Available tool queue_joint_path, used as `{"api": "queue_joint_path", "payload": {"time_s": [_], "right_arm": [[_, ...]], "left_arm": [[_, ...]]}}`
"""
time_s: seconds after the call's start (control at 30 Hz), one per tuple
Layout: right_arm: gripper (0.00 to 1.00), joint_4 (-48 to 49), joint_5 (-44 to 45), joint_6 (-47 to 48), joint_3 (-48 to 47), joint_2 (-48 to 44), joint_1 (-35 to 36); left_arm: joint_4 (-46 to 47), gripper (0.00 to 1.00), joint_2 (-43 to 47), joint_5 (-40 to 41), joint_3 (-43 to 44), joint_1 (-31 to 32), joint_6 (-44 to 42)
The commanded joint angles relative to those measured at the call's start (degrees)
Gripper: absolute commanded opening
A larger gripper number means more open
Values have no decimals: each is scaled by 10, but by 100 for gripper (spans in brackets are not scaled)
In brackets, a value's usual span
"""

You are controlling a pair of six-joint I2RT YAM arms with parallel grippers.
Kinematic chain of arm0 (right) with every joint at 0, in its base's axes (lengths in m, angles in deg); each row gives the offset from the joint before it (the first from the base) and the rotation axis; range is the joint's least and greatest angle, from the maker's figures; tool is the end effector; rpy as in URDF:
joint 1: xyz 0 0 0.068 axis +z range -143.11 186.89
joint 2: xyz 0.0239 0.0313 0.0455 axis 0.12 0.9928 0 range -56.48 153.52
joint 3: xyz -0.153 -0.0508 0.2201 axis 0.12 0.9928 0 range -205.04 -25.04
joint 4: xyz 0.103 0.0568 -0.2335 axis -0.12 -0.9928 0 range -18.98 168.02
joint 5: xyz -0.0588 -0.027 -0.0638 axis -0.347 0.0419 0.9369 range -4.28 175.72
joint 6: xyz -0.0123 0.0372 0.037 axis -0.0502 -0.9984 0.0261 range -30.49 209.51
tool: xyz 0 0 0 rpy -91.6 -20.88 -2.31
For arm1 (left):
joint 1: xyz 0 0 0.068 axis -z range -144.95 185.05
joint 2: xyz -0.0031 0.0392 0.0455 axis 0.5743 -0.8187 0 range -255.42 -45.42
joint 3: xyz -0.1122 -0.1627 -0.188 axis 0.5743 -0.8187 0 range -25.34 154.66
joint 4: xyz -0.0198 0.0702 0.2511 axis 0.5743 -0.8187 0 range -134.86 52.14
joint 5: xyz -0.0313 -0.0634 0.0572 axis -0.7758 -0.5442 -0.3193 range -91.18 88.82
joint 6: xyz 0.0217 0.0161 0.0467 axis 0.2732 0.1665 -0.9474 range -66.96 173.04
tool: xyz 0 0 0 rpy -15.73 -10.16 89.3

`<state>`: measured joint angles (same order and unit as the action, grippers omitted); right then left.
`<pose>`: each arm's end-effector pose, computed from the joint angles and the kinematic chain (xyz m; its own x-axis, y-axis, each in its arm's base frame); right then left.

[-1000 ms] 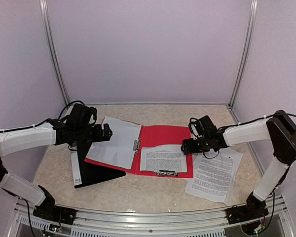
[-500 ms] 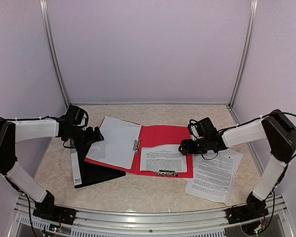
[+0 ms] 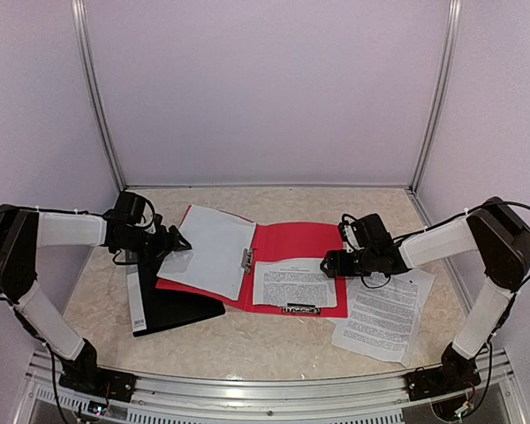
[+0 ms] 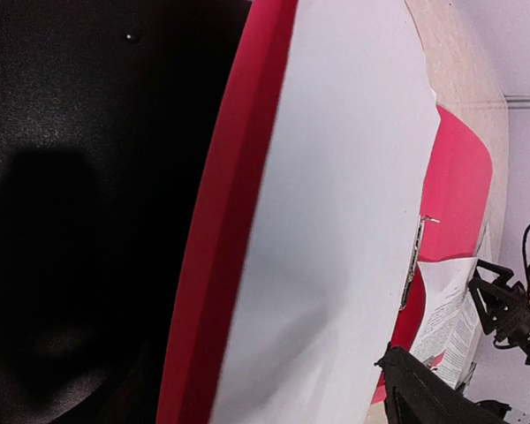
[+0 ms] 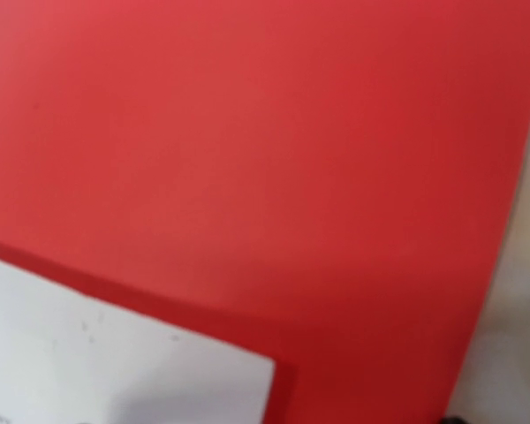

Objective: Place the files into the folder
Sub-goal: Pick up the folder with files at the center of the board, then close the folder with files at the center of the board.

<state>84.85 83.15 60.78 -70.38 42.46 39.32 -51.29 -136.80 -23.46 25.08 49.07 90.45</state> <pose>0.2774 0.1781 0.1329 -0.8093 0.0549 -0.5849 -0.1968 0.9128 0.3579 0.3004 -0.0889 0.1751 -0.8928 -0.3565 -0.2752 -0.1310 0.7902 -0.5987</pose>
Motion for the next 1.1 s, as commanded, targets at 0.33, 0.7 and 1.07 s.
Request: {"api": "queue_joint_path", "payload": {"time_s": [0.33,0.7,1.07], "right_arm": [[82,5,-40,-21,18,13,-5],[86,13,-56,-34,18,1,-5],[87,-4,-44,-26,6,-9,-5]], "left_arm": [[119,82,15,-151,40,86,56],[114,89,-80,-156,175,168,46],[70,99,-132,-132,295,231,28]]}}
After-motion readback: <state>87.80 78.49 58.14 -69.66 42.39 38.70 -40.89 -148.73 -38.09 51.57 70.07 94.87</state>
